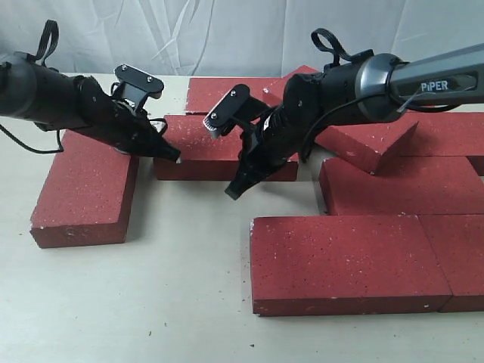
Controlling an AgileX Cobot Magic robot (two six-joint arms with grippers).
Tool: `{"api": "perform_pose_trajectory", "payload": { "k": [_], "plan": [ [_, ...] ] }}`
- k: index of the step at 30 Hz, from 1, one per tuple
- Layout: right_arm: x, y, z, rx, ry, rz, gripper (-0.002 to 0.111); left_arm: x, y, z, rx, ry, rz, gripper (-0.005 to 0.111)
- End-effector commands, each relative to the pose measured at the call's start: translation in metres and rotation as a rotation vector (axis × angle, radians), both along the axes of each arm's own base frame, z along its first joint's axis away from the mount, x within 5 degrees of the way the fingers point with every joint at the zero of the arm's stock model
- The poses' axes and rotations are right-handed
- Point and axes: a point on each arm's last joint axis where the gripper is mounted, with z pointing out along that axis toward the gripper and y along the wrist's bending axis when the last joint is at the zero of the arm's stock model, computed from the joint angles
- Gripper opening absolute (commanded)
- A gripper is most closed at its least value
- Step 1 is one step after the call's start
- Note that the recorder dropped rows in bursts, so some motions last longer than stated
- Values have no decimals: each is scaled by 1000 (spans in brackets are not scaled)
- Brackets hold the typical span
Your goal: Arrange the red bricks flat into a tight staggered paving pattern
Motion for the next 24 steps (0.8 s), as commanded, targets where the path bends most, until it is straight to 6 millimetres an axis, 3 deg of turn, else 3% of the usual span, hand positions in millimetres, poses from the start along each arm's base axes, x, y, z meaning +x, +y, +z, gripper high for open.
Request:
{"api": "perform_pose_trajectory", "payload": {
  "k": [1, 3, 11, 16, 18, 22, 24],
  "plan": [
    [-2, -3, 9, -15, 23, 11, -1, 2, -3, 0, -15, -6, 12, 0],
    [-7, -5, 19, -16, 51, 17, -1, 2, -4, 1, -21, 8, 10, 0],
    [-13, -9, 21, -69, 91, 54, -1, -7, -31, 2, -18, -10, -59, 0],
    [-14, -9, 28, -52, 84, 47, -1, -7, -36, 3, -18, -32, -67, 0],
    [-14, -8, 28, -48, 89, 44, -1, -7, -35, 3, 6, -43, -92, 0],
    [-18, -5, 27, -12, 135, 26, -1, -2, -15, 1, 30, -18, -72, 0],
    [-27, 1, 20, -26, 194, 143, -1, 0, -1, 0, 26, 29, -39, 0]
  ]
}}
